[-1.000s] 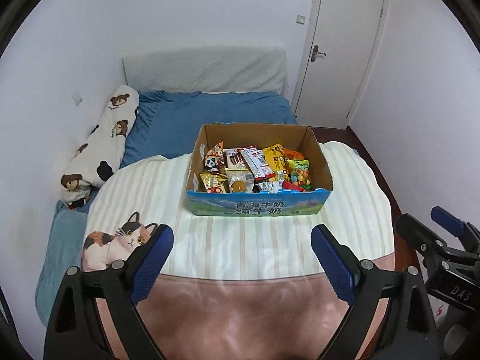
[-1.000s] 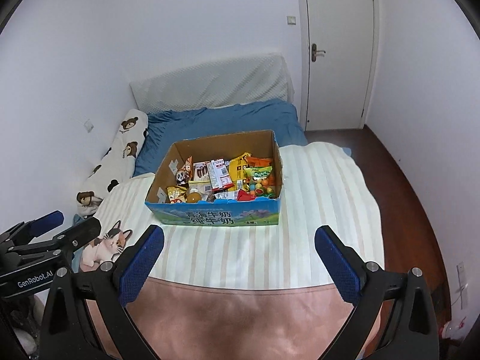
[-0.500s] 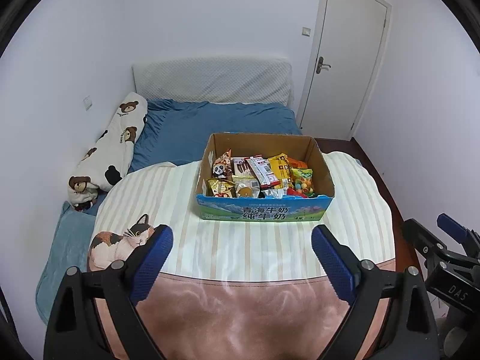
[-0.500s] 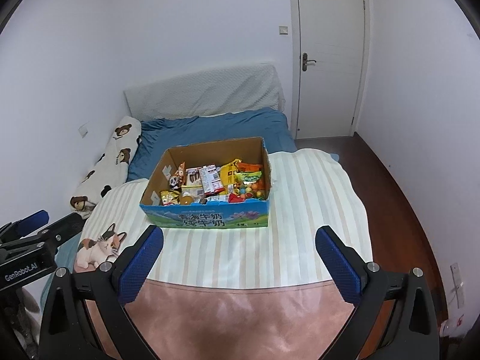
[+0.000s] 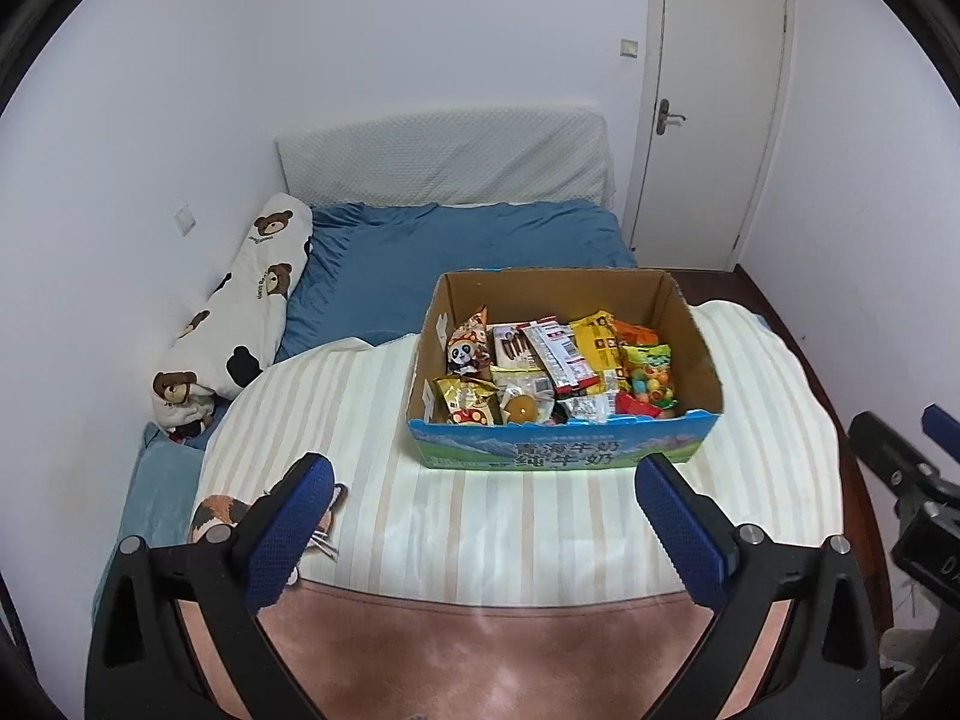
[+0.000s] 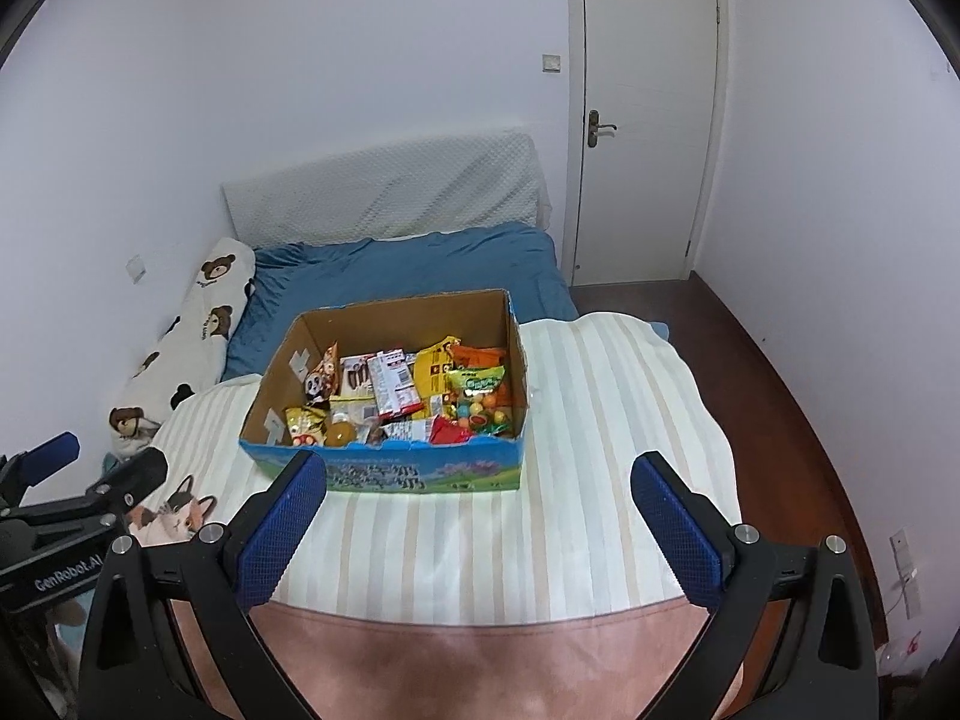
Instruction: Organize snacks
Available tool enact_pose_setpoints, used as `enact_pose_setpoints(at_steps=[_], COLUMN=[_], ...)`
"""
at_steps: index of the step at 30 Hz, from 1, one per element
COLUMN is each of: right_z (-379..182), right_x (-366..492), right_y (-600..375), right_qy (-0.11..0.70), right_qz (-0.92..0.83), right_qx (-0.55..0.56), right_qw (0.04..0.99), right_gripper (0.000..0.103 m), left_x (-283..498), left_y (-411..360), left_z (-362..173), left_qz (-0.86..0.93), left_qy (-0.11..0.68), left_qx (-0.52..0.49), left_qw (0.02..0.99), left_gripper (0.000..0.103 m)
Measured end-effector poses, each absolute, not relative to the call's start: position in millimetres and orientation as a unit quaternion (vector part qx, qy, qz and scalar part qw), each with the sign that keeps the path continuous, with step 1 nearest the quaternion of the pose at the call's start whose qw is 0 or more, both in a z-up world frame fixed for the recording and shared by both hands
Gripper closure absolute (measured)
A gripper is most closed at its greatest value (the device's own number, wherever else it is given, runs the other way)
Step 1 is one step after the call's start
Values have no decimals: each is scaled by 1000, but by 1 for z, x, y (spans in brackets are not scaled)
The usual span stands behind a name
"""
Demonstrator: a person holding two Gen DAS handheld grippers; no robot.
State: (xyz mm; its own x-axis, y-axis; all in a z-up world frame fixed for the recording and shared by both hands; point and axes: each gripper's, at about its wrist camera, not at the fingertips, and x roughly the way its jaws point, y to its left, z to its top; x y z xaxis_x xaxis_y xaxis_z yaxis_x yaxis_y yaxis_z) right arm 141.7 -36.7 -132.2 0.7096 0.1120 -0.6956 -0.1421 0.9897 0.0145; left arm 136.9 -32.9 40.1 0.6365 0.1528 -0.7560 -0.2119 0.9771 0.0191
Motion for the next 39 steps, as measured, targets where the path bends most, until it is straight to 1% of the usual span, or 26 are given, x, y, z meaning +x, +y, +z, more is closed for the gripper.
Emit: enact_pose_setpoints(at_steps=[12, 20, 29, 39], right_z=[-144, -160, -166, -160], right_x=[179, 196, 201, 198], right_y=[-31, -30, -33, -37], right_qy=[381, 403, 416, 414], right_qz=[51, 45, 40, 36], right_qx=[-30, -34, -35, -34], right_qw=[923, 913, 908, 909], right_gripper=[0, 0, 0, 0], left_x=[174, 191, 199, 200], left_y=[-30, -35, -39, -40], left_z=[22, 9, 1, 3], left_qz=[104, 100, 93, 93], left_qy=[432, 454, 473, 469], left_qx=[-37, -30, -33, -34], left_qw=[895, 885, 875, 878], left_gripper=[0, 0, 0, 0])
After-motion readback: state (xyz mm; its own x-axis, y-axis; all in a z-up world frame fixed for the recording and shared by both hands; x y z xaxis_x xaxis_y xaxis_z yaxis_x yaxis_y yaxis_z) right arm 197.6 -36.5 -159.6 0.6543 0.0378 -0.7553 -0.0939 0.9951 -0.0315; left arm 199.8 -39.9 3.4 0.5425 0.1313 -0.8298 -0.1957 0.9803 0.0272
